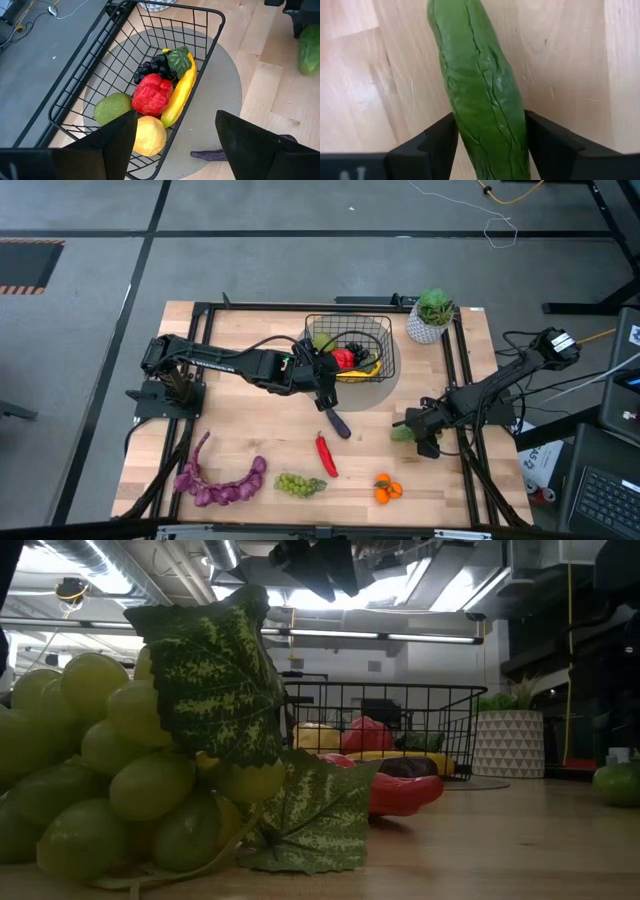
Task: Build produce basket
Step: Put the green cucumber into the black wire basket
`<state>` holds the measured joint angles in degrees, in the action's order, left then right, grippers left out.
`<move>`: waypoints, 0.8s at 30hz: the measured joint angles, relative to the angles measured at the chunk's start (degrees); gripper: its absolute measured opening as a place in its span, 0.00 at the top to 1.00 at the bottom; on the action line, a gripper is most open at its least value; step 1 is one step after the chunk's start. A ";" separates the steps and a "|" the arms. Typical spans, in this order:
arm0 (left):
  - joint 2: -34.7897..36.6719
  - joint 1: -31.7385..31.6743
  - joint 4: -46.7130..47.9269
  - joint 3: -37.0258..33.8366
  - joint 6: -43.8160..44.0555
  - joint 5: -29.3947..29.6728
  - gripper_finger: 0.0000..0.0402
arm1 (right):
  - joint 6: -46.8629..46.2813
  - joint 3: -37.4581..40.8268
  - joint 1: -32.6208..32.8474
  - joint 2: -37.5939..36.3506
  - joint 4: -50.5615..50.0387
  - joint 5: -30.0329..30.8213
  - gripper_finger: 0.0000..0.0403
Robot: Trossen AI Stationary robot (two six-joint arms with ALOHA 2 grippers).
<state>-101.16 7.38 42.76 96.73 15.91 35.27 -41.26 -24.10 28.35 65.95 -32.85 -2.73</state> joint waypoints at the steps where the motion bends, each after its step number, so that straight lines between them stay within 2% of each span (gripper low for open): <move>1: 0.00 0.00 0.00 0.00 0.00 0.00 0.34 | -0.43 0.00 0.01 0.00 0.15 0.39 0.45; 7: 0.00 -0.02 0.00 0.00 0.01 0.00 0.34 | -0.48 0.02 0.05 0.02 0.21 1.37 0.48; 15: 0.00 0.00 0.00 0.00 0.01 0.00 0.34 | -0.44 0.04 0.03 0.02 0.16 1.81 0.66; 19: 0.00 -0.02 0.00 0.00 0.01 0.00 0.34 | 0.05 0.04 0.10 0.04 0.24 3.87 0.69; 21: 0.00 -0.02 0.00 0.00 0.01 0.00 0.34 | 0.56 0.04 0.18 0.08 1.32 8.18 0.69; 24: 0.00 0.00 0.00 0.00 0.01 0.00 0.34 | -0.70 -0.42 -0.11 0.13 1.28 20.02 0.69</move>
<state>-101.16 7.38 42.76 96.73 15.92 35.27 -41.96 -24.52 28.25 66.08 -31.57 17.29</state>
